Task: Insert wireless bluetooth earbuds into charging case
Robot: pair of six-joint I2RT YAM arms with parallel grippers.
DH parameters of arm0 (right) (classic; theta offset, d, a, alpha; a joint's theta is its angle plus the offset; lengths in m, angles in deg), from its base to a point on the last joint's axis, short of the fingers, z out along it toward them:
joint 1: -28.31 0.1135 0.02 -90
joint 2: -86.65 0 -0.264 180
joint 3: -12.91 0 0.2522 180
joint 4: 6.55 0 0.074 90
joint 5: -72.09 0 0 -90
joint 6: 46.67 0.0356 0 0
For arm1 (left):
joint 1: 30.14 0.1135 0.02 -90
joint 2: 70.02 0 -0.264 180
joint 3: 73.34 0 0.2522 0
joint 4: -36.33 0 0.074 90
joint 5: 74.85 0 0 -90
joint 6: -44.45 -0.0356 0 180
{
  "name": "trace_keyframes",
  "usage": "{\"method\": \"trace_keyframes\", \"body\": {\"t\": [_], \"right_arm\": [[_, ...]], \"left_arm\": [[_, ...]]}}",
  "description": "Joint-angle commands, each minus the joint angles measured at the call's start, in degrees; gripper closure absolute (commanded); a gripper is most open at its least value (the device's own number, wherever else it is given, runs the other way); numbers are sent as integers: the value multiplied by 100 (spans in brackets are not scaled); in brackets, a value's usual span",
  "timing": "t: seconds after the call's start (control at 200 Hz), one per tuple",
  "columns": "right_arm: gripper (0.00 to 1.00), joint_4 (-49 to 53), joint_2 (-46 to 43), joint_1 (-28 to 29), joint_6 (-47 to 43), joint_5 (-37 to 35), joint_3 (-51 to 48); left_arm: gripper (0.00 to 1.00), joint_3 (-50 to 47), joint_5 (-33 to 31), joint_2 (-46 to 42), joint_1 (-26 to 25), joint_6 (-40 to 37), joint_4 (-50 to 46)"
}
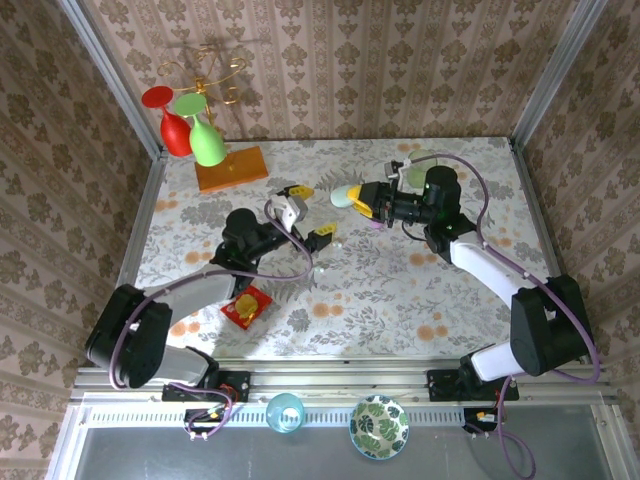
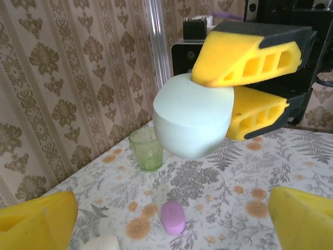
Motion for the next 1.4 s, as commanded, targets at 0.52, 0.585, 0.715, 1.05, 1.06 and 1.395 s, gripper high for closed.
{"method": "trace_keyframes", "body": {"t": [0.52,0.585,0.715,1.05,1.06,1.395], "right_arm": [[97,-1955,42,332,1959,-102,-377],[98,-1971,67,338,1959,-110,-401],[98,-1999,114,333,1959,-85,-422],[99,-2123,218,349,2065,-75,-426],[99,-2124,225,344,2058,-75,-423],[100,-2245,309,413,2133,-49,-319]], "left_arm": [[30,363,639,517,-140,524,1545],[31,360,656,501,-140,578,1596],[35,397,674,503,-144,674,1679],[49,486,683,566,-155,703,1714],[49,491,808,564,-157,705,1721],[48,521,990,652,-157,762,1711]]}}
